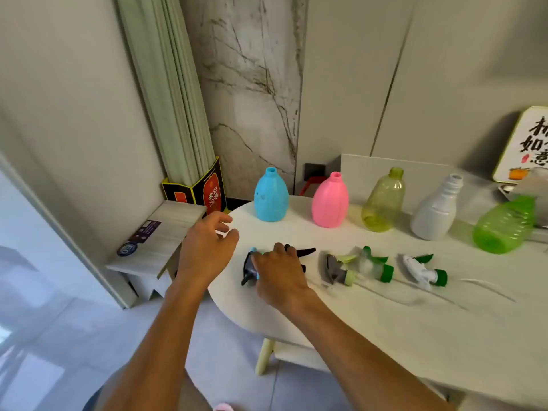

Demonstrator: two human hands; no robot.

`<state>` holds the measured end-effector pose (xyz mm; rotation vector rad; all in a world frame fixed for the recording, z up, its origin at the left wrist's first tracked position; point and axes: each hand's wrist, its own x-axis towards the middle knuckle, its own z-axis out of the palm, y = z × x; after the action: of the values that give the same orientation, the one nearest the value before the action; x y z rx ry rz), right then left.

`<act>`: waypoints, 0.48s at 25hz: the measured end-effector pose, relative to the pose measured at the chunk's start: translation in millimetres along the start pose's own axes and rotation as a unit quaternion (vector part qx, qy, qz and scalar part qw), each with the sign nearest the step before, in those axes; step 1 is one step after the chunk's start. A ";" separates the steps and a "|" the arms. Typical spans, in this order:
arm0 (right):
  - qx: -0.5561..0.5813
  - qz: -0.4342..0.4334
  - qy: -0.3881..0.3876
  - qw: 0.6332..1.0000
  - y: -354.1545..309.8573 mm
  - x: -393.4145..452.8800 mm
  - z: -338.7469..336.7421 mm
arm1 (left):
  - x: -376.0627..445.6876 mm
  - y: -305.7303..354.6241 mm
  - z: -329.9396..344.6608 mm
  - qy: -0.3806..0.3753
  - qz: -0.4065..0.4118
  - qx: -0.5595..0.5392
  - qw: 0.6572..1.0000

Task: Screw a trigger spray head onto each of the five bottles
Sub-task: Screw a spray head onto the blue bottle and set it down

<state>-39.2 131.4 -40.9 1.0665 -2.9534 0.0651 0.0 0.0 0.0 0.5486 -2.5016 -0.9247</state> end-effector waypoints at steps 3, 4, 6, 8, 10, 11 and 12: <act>0.256 0.070 0.074 0.961 27.6 -0.1 -19.3 | 19.6 8.5 2.5 0.102 0.016 -0.079 0.992; 0.401 0.102 0.103 0.904 42.2 -3.4 -34.9 | 27.8 12.8 1.2 0.137 0.007 -0.128 0.982; 0.670 0.121 0.140 0.719 83.7 -13.9 -63.3 | 55.4 15.6 11.7 0.162 -0.022 -0.190 0.968; 0.771 0.123 0.174 0.601 126.6 -35.7 -81.8 | 74.7 15.2 36.3 0.134 -0.037 -0.165 0.976; 0.796 0.131 0.187 0.561 159.3 -56.1 -82.6 | 86.2 11.3 71.0 0.087 -0.042 -0.112 0.989; 0.794 0.146 0.193 0.558 172.1 -64.1 -76.5 | 91.6 8.3 85.4 0.071 -0.052 -0.096 0.991; 0.789 0.161 0.203 0.557 181.4 -71.1 -69.7 | 97.0 6.2 96.3 0.058 -0.060 -0.089 0.993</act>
<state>-101.3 318.9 20.7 0.1115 -1.8611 2.7252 -131.0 6.2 -39.0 0.6795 -2.2757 -1.1132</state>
